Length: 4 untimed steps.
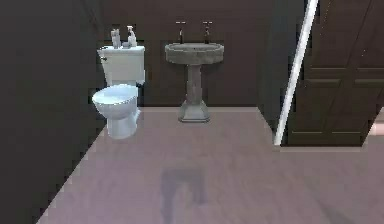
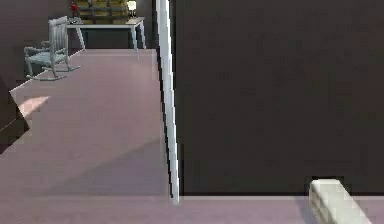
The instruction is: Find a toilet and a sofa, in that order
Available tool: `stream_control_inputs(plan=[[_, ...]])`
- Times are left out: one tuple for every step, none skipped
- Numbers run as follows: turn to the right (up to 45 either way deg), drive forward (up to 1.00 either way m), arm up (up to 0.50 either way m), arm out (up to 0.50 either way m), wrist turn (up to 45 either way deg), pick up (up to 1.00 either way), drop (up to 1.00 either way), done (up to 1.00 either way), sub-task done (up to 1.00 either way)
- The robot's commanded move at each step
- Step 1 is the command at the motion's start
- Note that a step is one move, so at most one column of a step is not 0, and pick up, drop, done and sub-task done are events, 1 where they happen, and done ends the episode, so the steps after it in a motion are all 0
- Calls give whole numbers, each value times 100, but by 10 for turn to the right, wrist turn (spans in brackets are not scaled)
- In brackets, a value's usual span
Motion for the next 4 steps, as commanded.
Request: stream_control_inputs(plan=[[0,100,0,0,0,0,0,0,0],[0,70,0,0,0,0,0,0,0],[-450,0,0,0,0,0,0,0,0],[-120,0,0,0,0,0,0,0,0]])
